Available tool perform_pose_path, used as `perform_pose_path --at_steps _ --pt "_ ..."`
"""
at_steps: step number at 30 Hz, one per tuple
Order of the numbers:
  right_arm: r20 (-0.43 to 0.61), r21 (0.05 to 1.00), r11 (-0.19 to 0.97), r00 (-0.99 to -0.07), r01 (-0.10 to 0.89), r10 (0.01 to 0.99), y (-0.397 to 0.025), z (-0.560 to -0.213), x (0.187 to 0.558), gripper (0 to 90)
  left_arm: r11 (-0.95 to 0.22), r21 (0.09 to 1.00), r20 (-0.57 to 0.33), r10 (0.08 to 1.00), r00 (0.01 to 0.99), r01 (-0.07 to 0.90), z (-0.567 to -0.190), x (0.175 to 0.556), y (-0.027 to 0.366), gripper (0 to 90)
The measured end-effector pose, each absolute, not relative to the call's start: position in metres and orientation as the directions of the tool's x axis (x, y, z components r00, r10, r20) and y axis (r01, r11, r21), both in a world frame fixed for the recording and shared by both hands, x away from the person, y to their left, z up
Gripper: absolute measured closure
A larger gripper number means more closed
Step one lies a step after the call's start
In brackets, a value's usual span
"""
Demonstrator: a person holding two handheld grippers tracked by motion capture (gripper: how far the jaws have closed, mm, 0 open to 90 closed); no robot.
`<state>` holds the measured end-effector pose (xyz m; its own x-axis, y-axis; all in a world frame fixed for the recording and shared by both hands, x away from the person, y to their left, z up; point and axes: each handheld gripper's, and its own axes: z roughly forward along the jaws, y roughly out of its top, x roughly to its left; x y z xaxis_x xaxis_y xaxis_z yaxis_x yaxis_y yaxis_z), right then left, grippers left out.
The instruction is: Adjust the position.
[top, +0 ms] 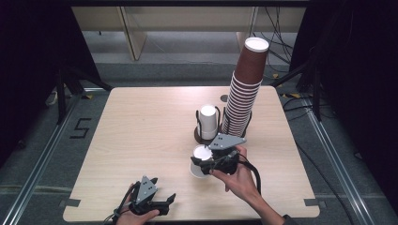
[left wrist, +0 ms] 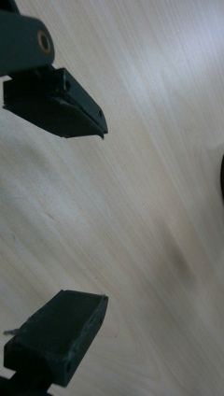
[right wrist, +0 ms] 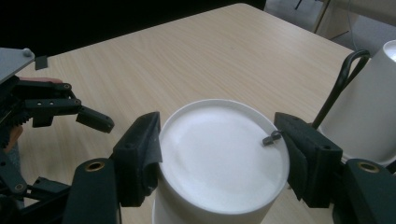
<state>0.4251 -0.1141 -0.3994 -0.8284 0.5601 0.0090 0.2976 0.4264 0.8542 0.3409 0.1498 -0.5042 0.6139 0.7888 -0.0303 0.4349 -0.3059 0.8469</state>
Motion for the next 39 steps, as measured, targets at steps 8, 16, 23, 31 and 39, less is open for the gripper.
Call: perform_pose_path --at_steps 8,16,23,31,39 --pt "0.024 0.860 0.421 -0.847 0.289 0.532 -0.109 -0.403 0.423 35.2 -0.274 0.871 -0.054 0.772 0.634 0.408 -0.503 0.341 0.145 14.7" --pt "0.052 0.857 0.420 -0.861 0.298 0.506 -0.101 -0.406 0.418 35.2 -0.246 0.900 -0.060 0.747 0.662 0.360 -0.501 0.341 0.138 14.6" --pt "0.050 0.861 0.423 -0.874 0.283 0.484 -0.095 -0.408 0.416 35.2 -0.229 0.921 -0.067 0.702 0.709 0.314 -0.499 0.340 0.130 14.7" --pt "0.069 0.865 0.422 -0.898 0.270 0.435 -0.086 -0.407 0.407 35.3 -0.229 0.937 -0.041 0.679 0.733 0.265 -0.495 0.338 0.125 14.6" --pt "0.094 0.865 0.420 -0.913 0.273 0.398 -0.078 -0.407 0.401 35.3 -0.217 0.942 -0.052 0.660 0.749 0.257 -0.498 0.341 0.116 14.6"
